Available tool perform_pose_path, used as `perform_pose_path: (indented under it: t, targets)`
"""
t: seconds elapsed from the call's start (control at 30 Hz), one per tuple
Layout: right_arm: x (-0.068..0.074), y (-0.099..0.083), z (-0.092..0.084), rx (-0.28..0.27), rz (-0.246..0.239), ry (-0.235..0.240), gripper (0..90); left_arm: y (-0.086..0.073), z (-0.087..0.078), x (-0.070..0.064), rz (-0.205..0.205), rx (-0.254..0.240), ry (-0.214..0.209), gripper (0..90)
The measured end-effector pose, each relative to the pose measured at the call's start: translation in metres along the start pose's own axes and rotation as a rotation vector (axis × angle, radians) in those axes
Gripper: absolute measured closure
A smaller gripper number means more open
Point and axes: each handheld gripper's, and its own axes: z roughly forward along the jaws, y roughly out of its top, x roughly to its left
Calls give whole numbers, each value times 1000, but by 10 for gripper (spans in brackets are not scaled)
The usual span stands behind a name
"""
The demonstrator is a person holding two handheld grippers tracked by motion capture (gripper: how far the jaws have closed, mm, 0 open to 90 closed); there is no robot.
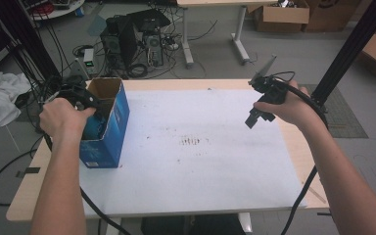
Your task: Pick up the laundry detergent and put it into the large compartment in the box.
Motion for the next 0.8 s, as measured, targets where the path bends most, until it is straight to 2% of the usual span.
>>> perform_pose_path:
  t: [0.27, 0.8]
  targets:
    - [0, 1, 2, 4, 3, 1, 241, -1, 12, -1, 7, 9, 6, 375]
    - [-2, -1, 3, 9, 5, -1, 241, -1, 25, 0, 9, 21, 13, 375]
